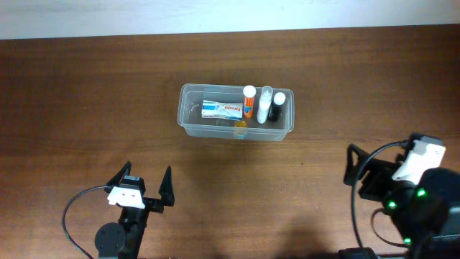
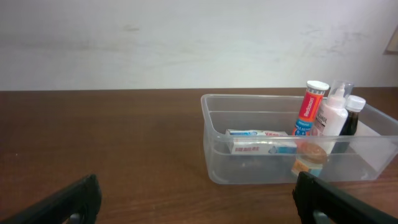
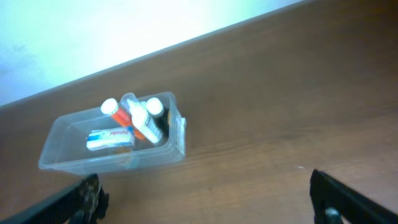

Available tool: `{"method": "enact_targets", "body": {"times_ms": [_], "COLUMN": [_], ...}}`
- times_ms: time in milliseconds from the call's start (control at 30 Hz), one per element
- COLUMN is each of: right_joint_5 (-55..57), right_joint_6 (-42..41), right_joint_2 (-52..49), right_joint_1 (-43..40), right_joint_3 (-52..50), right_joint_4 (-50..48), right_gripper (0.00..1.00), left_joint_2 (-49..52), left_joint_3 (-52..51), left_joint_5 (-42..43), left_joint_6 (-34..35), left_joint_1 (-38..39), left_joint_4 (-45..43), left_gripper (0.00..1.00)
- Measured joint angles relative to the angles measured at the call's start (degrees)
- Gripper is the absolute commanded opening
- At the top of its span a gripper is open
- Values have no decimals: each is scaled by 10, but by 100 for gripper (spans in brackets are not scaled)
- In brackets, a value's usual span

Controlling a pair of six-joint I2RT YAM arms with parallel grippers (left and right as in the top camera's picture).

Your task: Pack container

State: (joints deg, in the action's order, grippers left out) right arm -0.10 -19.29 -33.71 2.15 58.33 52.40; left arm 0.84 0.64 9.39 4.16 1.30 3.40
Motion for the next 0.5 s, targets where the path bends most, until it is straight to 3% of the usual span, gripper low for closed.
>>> {"method": "enact_targets", "body": {"times_ms": [233, 500], "right_joint_5": [-59, -92], "right_joint_6": [40, 77], "right_joint_2": [130, 233], "right_joint_1": [0, 13], "right_joint_3": [-234, -409], "right_joint_4": [-236, -391], "right_gripper": [98, 98], "left_joint_2": [0, 0], "left_joint_3": [0, 0], "left_joint_5": [0, 0], "left_joint_6": [0, 0], "left_joint_1": [0, 0], "left_joint_4": [0, 0], "left_gripper": [99, 99]}}
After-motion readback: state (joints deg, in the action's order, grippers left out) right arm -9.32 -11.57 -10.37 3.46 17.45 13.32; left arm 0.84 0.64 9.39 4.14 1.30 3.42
